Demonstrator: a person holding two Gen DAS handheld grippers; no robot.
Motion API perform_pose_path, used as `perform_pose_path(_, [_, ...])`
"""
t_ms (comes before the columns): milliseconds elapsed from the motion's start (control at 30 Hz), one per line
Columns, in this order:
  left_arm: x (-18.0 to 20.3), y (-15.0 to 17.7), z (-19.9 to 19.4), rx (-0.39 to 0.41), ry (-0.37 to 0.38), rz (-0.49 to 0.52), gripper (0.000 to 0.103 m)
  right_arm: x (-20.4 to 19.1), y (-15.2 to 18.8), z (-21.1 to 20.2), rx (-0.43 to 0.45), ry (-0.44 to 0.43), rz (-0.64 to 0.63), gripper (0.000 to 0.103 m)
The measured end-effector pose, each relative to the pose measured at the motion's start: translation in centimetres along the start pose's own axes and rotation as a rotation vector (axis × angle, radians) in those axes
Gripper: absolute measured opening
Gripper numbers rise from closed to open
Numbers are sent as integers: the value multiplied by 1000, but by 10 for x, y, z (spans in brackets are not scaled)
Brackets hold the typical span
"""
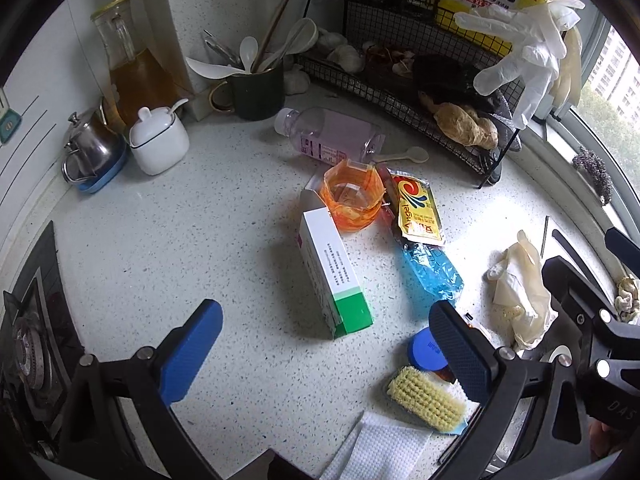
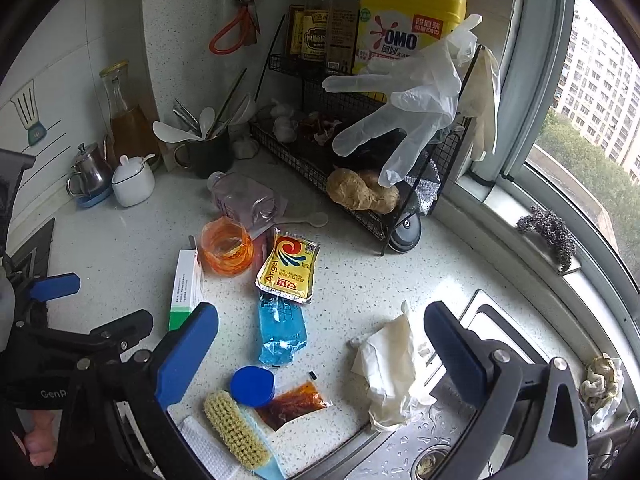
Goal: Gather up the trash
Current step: 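Reach the left tool to the white-green medicine box and grasp it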
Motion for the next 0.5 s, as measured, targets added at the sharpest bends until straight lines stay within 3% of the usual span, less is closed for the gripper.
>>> perform_pose_path(200, [5, -11, 50, -89, 12, 34, 103, 6, 0, 43, -94, 28, 24, 103])
perform_pose_path(500, [-7, -20, 94, -151, -16, 15, 101, 3, -2, 87, -193, 17, 44, 103])
Point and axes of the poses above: each gripper's, at about its wrist camera, not at the fingertips, and z roughly the way its jaws point, x to its right, y to its underside, the point moved 5 cm from there along z, roughly the way its jaws point, and after that the axes turned 1 degree about y, right-handed, at the moved point
